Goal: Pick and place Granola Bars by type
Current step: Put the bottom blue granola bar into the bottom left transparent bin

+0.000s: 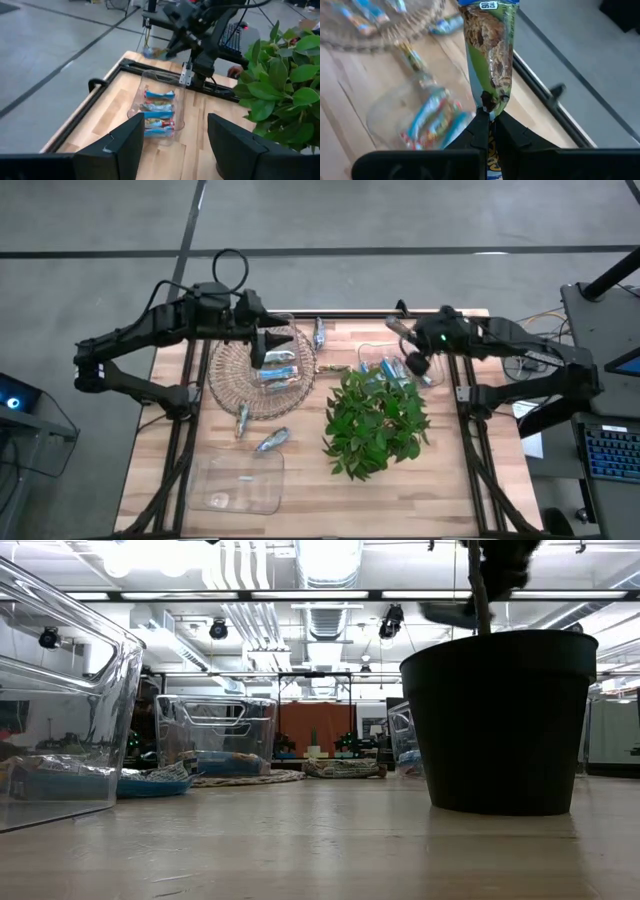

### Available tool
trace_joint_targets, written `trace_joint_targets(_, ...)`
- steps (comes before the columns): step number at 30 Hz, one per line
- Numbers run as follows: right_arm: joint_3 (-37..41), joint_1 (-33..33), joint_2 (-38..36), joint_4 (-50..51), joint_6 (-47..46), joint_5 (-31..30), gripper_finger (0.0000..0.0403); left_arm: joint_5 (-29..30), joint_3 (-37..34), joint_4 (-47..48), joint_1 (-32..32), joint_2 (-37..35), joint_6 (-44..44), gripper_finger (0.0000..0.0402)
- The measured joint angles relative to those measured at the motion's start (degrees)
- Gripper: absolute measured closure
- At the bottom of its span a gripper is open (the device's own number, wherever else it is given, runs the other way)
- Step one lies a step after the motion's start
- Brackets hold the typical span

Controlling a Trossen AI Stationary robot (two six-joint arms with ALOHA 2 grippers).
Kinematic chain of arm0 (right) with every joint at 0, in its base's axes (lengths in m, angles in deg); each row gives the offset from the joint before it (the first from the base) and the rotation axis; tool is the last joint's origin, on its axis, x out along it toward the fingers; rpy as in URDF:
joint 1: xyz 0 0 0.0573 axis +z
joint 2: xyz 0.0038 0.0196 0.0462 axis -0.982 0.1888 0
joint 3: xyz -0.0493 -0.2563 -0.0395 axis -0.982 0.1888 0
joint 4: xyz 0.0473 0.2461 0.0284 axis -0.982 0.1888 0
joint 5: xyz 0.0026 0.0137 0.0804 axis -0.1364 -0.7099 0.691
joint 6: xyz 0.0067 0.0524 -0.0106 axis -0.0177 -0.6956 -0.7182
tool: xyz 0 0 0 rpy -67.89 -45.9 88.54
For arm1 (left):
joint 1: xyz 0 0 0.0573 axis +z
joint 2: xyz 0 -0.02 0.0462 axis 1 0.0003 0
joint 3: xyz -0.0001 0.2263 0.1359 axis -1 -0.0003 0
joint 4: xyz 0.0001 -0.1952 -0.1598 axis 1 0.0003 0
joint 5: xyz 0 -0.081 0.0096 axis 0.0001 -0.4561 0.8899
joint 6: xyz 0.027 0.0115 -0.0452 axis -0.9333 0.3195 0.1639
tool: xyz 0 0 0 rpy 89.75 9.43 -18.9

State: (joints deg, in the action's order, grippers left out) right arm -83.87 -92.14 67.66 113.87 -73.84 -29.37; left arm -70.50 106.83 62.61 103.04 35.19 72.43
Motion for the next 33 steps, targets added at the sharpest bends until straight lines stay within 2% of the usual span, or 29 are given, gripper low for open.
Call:
trace_joint_targets(4,-0.6,-5.0,3.6,-7.3,4.8,5.9,0.0395,0.0,0.0,-3.0,1.2,0.0,-1.9,0.0203)
trace_joint_targets(10,-7.1,-7.1,11.2,-13.6,10.0,10.4,0.0395,-0.8,0.0,-7.6,3.7,0.0,-4.8,0.0203)
trace_joint_targets(18,-25.0,-7.0,24.3,-14.9,13.7,16.2,0.0395,-10.6,-0.4,-15.5,7.5,0.1,-5.4,0.0203)
trace_joint_targets(25,-41.4,-5.3,34.0,-13.4,14.9,20.2,0.0395,-11.0,-0.5,-18.4,8.3,0.1,-5.3,0.0203)
trace_joint_targets(33,-56.8,-2.3,40.4,-8.7,14.7,23.3,0.0395,-9.3,-0.5,-19.9,9.5,0.1,-5.3,0.0202)
